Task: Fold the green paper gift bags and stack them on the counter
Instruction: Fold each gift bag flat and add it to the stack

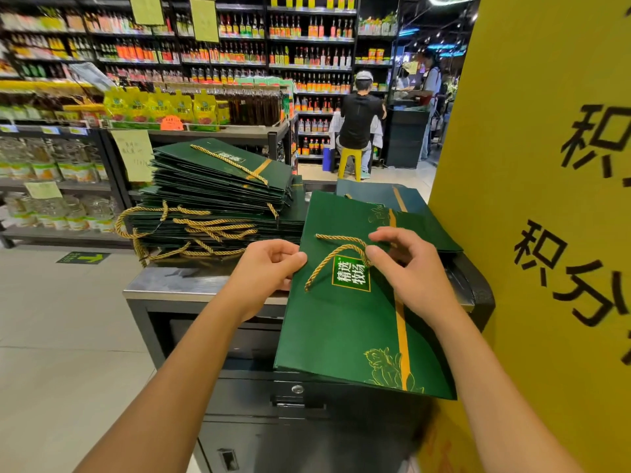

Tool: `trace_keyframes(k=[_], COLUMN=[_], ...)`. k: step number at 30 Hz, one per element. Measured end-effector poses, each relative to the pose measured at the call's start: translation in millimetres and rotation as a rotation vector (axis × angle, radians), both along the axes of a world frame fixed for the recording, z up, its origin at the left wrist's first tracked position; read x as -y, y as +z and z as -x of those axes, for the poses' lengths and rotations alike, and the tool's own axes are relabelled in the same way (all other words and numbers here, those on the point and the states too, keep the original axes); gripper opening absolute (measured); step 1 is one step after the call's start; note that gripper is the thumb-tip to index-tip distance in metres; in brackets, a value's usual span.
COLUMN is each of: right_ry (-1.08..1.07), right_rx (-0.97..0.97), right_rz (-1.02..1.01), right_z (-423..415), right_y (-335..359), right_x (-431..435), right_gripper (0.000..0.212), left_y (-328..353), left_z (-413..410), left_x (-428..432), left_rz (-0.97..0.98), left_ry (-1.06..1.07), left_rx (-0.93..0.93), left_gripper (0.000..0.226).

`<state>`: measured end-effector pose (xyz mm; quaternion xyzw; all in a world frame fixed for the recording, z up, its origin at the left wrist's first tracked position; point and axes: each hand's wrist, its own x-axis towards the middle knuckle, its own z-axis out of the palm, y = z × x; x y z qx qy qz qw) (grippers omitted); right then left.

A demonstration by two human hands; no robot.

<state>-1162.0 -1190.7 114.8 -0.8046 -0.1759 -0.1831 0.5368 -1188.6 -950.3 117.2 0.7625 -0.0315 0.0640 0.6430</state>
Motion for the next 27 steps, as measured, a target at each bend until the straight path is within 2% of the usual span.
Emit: trace_keyframes(k=[4, 7, 11, 16, 20, 27], right_ry=[-0.235, -0.337, -0.328, -0.327, -0.332, -0.395], right_rx=[0.010, -0.049, -0.081, -0.081, -0.078, -0.055], right_rz=[0.191, 0.218, 0.135, 0.084, 0.066, 0.087], right_z=[10.2, 21.1, 27.5, 29.8, 25.5, -1.9], right_y=[-14.9, -20.5, -17.7, -8.5, -2.8, 35.2], right_x=[18.0, 28.2, 35.1, 36.2, 36.4, 42.9], right_gripper=[0.024, 0.033, 0.034, 0.035, 0.037, 0.039], left_y=[-0.2, -1.7, -2.5, 0.9, 2.4, 47.8], left_z=[1.2, 2.9, 7.1, 16.0, 15.1, -2.9], left_x=[0.1, 0.1, 3.9, 15.4, 19.5, 36.2], left_rz=[0.021, 0.050, 0.119, 0.154, 0.050, 0.005], left_ry=[0.021, 0.040, 0.095, 0.222, 0.267, 0.069], left_rx=[0.011, 0.027, 0.056, 0.128, 0.192, 0.154], left_gripper=[0.013, 0.012, 0.012, 0.023, 0.005, 0.041])
